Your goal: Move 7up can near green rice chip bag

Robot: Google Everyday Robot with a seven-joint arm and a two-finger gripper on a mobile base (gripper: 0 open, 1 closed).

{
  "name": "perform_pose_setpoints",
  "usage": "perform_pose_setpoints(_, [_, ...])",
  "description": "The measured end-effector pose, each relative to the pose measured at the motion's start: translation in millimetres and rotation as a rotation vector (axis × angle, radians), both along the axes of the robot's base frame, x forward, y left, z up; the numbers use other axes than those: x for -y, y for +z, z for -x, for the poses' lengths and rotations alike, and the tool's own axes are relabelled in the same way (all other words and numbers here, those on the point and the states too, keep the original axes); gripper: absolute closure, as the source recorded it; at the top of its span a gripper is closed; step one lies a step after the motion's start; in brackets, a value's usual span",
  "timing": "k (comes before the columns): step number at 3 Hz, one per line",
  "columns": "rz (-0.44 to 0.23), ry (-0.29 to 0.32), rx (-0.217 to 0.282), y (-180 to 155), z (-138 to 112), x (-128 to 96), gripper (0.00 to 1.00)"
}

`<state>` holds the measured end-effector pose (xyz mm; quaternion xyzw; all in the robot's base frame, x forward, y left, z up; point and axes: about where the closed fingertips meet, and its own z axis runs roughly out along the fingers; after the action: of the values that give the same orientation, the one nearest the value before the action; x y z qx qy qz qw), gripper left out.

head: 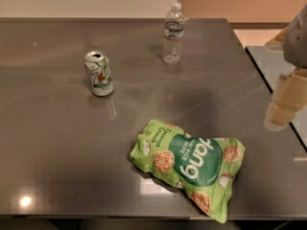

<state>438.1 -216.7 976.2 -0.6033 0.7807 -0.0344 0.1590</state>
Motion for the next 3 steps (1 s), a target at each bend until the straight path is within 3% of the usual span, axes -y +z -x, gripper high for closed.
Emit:
perform_pose_setpoints(1, [-0.003, 0.000, 0.003, 1.2, -1.0, -1.3, 0.00])
perform_pose_setpoints(2, [-0.050, 0.028, 0.016, 4.9, -15.9, -26.1, 0.00])
perform_pose_setpoints(3, [-0.118, 0.089, 0.036, 7.6, -38.6, -66.4, 0.00])
